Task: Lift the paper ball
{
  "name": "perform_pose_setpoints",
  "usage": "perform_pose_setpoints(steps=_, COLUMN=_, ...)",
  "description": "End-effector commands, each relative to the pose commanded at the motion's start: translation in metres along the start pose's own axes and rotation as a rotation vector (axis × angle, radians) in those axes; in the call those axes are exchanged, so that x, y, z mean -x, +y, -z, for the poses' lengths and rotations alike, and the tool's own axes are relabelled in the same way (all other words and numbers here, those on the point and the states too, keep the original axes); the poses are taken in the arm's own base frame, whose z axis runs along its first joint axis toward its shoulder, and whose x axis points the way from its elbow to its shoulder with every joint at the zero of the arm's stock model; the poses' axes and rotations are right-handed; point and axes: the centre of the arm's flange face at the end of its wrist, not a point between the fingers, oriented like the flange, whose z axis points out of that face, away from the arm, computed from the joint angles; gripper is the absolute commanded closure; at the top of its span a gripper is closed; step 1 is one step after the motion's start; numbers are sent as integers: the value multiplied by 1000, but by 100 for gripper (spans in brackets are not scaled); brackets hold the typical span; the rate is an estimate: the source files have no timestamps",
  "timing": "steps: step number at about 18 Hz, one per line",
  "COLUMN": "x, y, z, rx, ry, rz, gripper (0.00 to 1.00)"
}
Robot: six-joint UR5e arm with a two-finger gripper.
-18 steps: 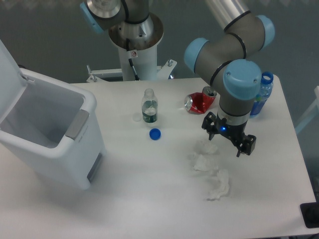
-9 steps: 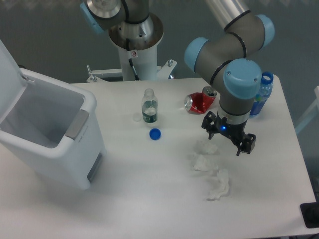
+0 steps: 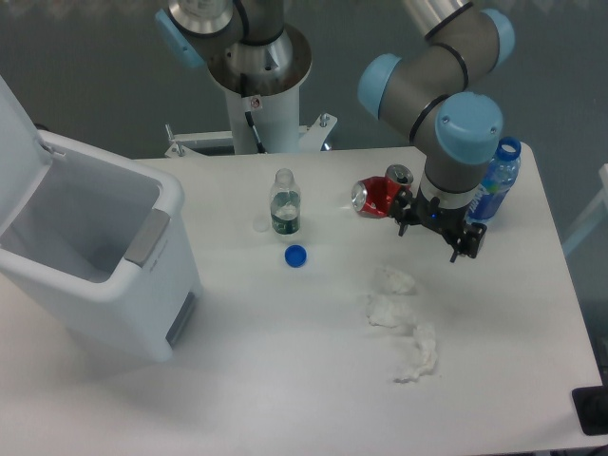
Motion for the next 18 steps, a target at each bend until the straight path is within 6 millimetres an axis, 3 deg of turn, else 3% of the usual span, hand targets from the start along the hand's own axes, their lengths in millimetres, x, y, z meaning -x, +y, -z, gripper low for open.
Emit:
perform_pose_setpoints(steps=4, x=-12, y=2, z=-29, rx=16, ry=48, rz=68, gripper=0)
perform_pose_setpoints(steps=7, x=-19, y=-18, z=-47, rx=48, ry=62, rz=150, gripper=0)
perform_pose_setpoints(steps=12, x=-21, y=-26, z=-67, rx=127, ry=53, rz=166, gripper=0)
perform_pose_setpoints(steps=18, x=-14, y=-30, z=-75, rx=119, ry=29, rz=236, gripper=0)
